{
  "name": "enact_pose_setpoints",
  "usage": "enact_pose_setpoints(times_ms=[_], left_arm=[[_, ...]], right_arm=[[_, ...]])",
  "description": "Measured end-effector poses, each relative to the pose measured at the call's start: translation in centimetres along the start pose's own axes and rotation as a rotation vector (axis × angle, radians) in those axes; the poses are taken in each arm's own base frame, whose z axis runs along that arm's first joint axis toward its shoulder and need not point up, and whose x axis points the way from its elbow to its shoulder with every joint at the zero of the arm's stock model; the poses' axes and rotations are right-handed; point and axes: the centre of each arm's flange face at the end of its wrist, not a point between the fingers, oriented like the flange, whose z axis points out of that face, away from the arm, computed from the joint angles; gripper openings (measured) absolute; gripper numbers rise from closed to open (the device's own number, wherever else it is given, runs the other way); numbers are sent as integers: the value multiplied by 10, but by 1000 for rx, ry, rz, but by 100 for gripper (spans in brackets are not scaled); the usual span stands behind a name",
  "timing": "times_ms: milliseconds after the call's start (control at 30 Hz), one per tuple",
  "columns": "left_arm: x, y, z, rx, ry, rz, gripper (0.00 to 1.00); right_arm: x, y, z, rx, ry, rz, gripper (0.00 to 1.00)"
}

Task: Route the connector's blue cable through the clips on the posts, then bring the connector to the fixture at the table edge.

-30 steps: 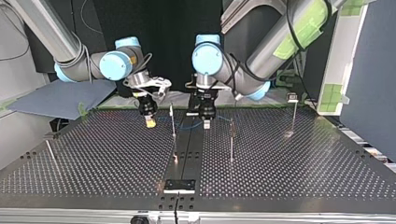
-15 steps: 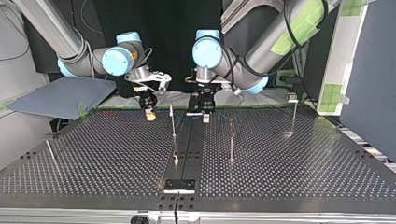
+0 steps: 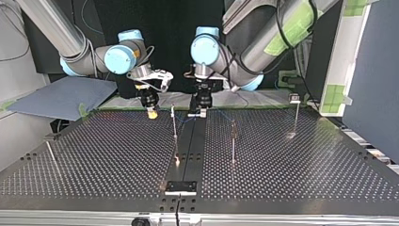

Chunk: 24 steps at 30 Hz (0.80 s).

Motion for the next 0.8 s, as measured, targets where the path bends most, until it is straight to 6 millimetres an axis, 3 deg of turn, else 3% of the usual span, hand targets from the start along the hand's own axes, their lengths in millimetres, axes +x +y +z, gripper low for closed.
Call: enact_pose_setpoints(times_ms=[367, 800], left_arm=[[27, -2, -7, 8, 12, -4, 1], [37, -1, -15, 21, 8, -4, 1]], right_arm=[[-15, 5, -8, -25, -23, -13, 0], [-44, 17, -23, -58, -49, -8, 0]])
